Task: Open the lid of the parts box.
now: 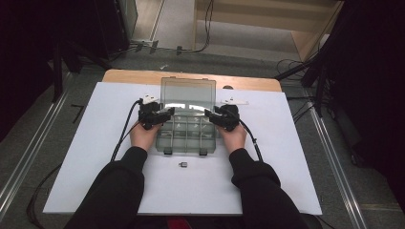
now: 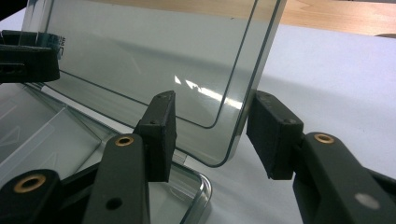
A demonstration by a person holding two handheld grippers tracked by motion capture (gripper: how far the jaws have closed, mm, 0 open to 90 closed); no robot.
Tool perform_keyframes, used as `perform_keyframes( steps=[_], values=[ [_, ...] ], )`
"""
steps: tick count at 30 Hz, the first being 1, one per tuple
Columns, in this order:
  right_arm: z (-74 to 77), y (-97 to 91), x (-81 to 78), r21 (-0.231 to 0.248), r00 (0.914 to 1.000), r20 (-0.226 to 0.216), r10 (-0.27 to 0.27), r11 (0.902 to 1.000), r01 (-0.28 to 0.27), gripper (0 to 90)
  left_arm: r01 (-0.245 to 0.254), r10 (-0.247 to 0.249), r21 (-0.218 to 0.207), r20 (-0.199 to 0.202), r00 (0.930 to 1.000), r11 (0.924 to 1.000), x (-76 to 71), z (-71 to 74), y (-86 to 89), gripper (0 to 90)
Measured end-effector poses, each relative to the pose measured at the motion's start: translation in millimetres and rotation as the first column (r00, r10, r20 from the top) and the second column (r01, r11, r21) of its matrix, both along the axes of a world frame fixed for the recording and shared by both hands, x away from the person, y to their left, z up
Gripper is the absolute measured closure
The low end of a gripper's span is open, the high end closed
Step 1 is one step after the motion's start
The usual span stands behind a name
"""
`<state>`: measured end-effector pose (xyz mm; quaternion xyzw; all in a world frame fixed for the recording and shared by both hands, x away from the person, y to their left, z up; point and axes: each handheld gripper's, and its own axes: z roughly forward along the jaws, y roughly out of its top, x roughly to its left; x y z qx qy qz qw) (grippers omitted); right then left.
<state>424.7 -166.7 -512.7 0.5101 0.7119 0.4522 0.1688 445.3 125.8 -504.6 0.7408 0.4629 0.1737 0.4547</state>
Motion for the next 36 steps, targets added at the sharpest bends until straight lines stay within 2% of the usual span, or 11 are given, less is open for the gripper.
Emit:
perform_keyframes(
  steps=[15,21,24,29,36],
  values=[
    [-2.0,-2.9,2.2,0.055,0.9991,-0.043,-0.003,0.9985,0.006,50.3,-0.012,0.011,-0.034,-0.043,0.999,0.9993,1.8,-0.7,0.6,38.0],
    [-2.0,-2.5,2.3,0.051,0.9991,-0.042,-0.006,0.9987,0.008,48.6,-0.015,0.013,-0.04,-0.055,0.9984,0.9991,2.6,-0.9,1.4,35.7],
    [-2.8,-3.4,3.2,0.07,0.9983,-0.058,-0.007,0.9975,0.011,48.1,-0.015,0.012,-0.049,-0.061,0.9981,0.9987,3.2,-1.6,1.9,35.6],
    [-3.2,-3.6,3.6,0.072,0.9981,-0.061,-0.008,0.9973,0.012,47.9,-0.016,0.012,-0.056,-0.066,0.9977,0.9983,3.7,-2.0,2.2,35.5],
    [-3.4,-5.0,4.0,0.088,0.9973,-0.073,-0.012,0.996,0.018,45.5,-0.024,0.016,-0.076,-0.096,0.9953,0.9968,5.9,-3.0,2.8,32.7]
  ],
)
